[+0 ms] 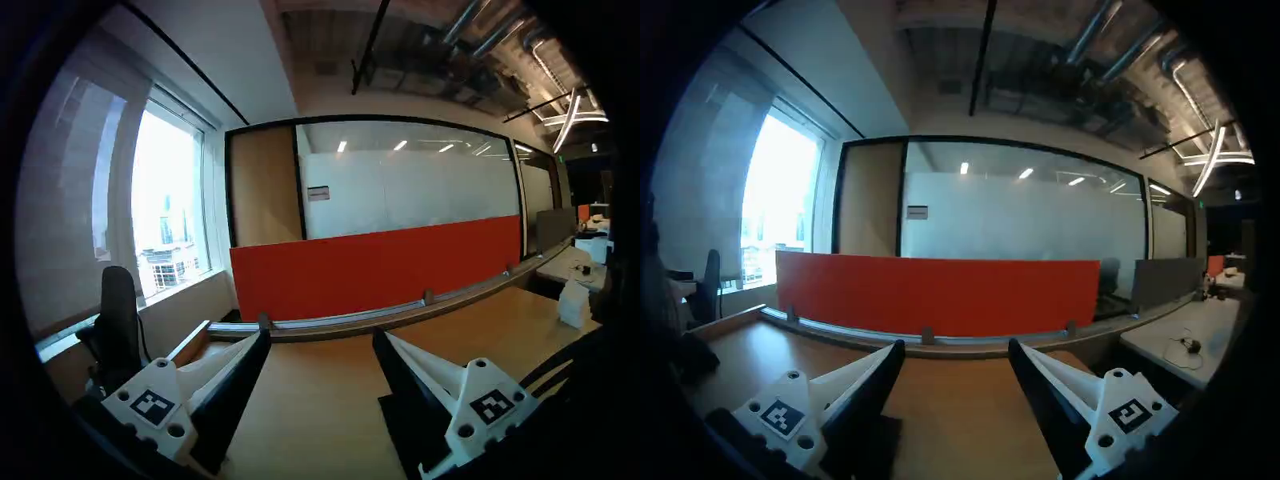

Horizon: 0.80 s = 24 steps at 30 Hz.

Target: Fold towel

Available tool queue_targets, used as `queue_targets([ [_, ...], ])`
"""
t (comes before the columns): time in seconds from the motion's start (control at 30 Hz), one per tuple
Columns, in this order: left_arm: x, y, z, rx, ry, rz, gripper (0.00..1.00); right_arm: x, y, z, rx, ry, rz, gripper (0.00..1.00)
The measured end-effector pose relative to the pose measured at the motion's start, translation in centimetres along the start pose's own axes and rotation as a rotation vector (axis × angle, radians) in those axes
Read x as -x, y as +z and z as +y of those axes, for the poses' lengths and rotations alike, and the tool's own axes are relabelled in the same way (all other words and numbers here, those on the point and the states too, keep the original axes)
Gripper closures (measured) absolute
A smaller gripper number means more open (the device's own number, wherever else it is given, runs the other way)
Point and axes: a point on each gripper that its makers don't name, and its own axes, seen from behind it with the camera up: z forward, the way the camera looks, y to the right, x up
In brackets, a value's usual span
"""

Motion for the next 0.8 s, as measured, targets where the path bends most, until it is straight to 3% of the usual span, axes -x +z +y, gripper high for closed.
queue_targets([
  [0.37, 0.8, -0.3, 3.0, 0.15, 0.043, -0.08, 0.06, 1.2, -0.9, -2.4, -0.119, -0.062, -0.062, 0.01],
  [0.8, 2.5, -1.5, 6.8, 0.37, 0.097, -0.18, 0.06, 2.5, -2.3, -7.5, -0.364, -0.177, -0.156, 0.0],
])
